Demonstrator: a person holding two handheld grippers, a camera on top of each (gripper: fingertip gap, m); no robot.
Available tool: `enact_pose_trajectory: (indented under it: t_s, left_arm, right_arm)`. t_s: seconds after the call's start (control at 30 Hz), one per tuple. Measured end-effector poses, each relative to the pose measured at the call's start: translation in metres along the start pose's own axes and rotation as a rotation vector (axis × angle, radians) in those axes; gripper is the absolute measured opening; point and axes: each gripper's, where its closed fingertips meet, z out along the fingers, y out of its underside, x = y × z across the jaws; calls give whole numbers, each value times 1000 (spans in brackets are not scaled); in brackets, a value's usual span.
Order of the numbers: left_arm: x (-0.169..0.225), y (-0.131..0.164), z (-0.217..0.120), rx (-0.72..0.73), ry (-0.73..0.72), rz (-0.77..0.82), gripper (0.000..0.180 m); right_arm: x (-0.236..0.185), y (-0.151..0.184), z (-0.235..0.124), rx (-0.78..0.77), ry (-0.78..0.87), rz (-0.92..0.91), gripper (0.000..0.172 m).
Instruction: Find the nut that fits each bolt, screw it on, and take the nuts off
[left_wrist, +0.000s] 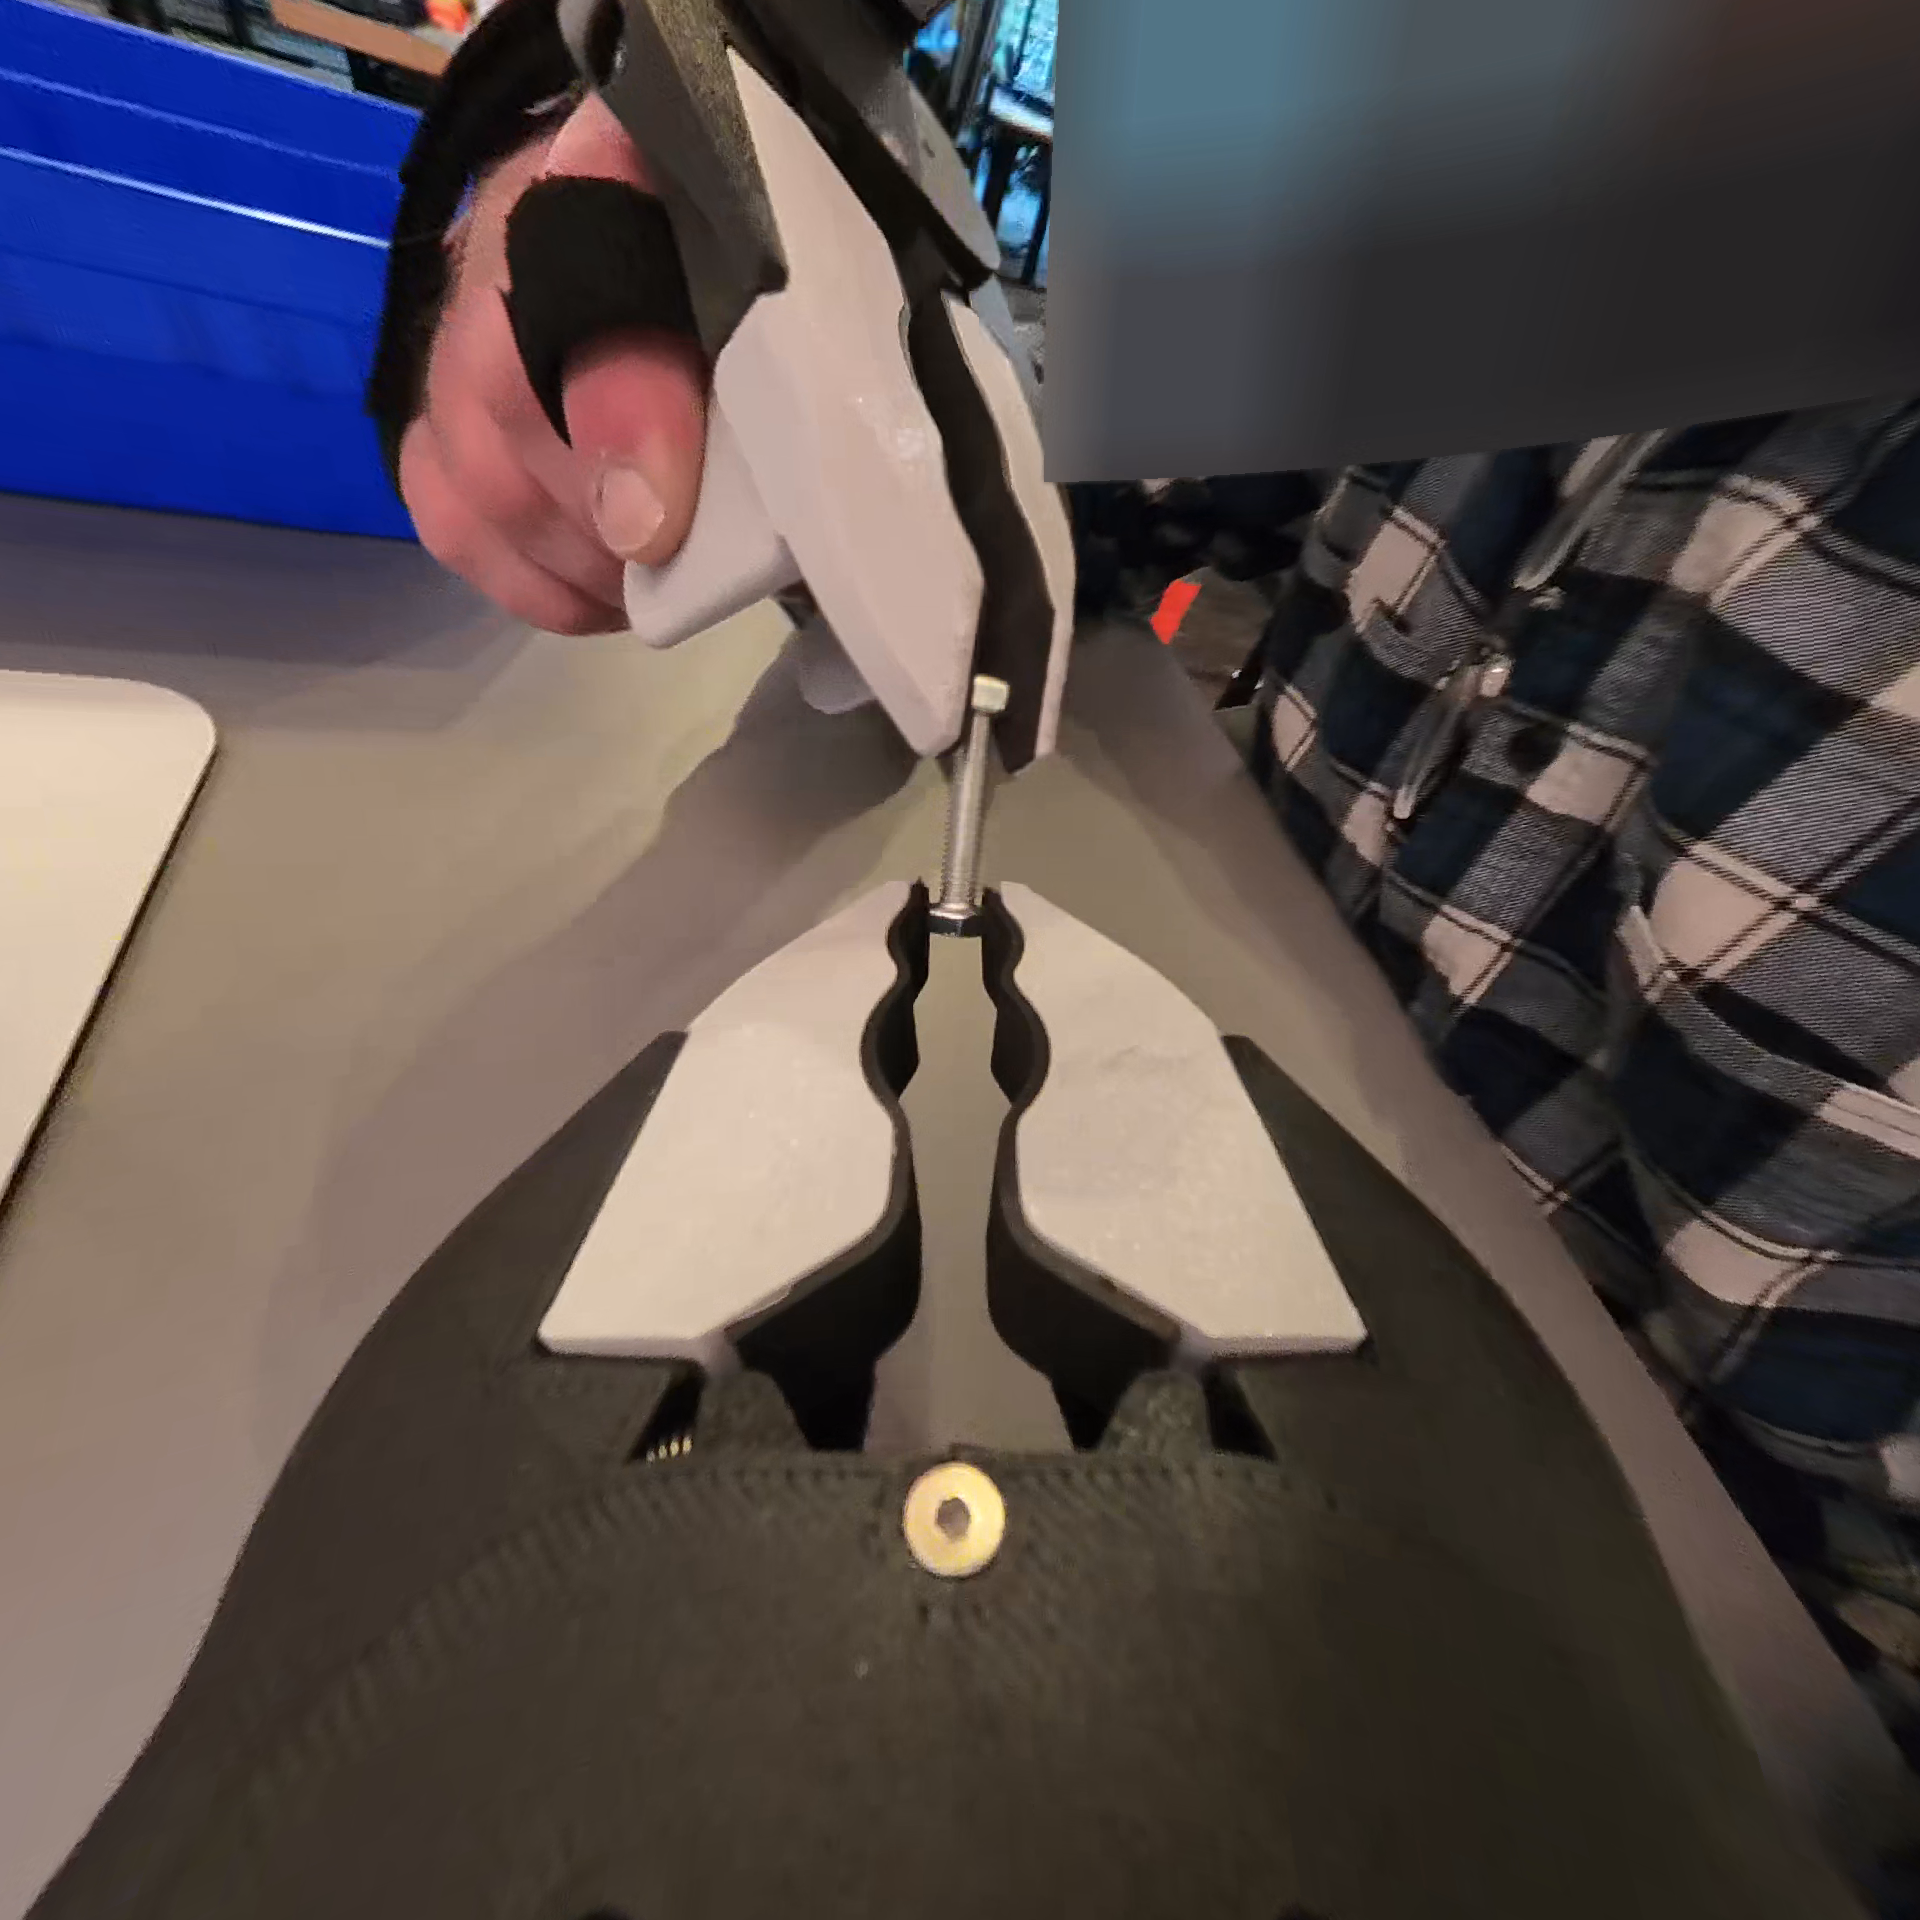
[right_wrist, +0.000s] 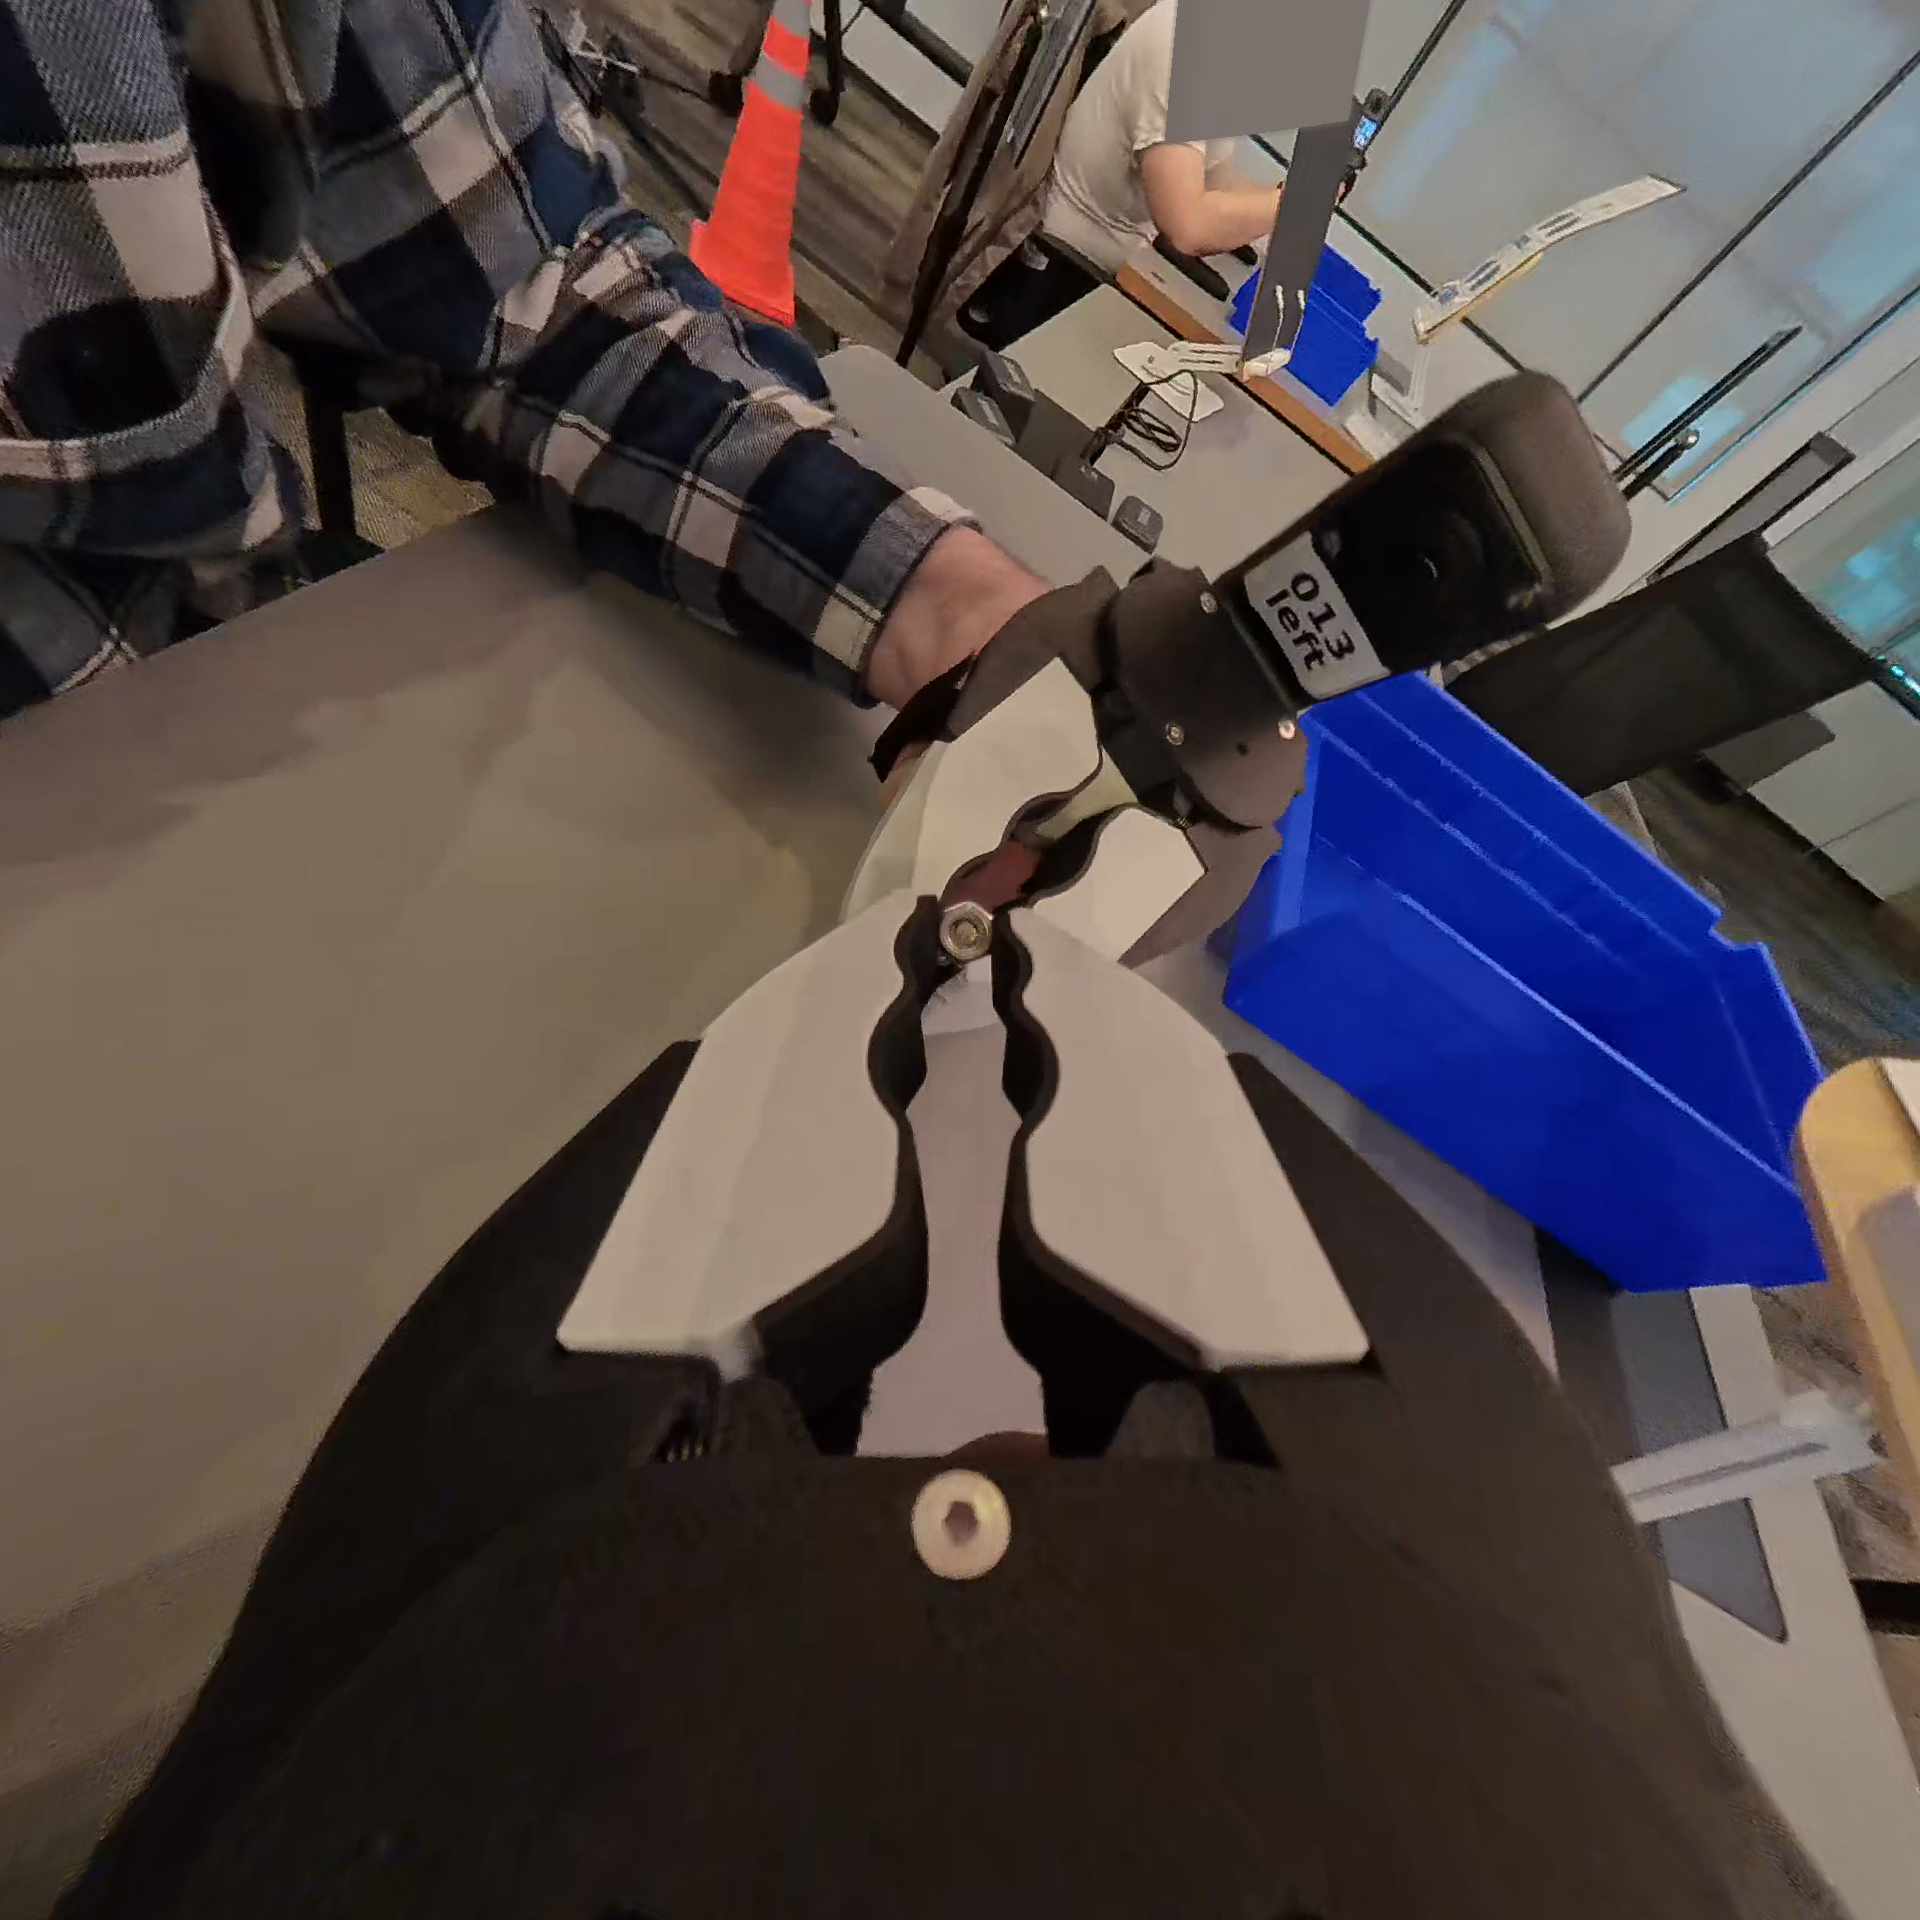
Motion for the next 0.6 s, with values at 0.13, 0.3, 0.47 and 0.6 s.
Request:
enact_pose_trajectory:
  t_s: [0.13,0.3,0.47,0.6]
  left_arm:
    - [-1,-2,-1,20,5,-6,10]
    - [-6,-4,-3,44,-29,-8,10]
    - [-15,1,2,13,-89,-4,31]
    - [-31,-1,-2,4,-223,44,40]
  right_arm:
    - [1,-1,0,12,0,27,11]
    - [7,2,0,48,9,103,11]
    - [14,6,0,69,26,167,10]
    - [24,12,-1,84,68,239,10]
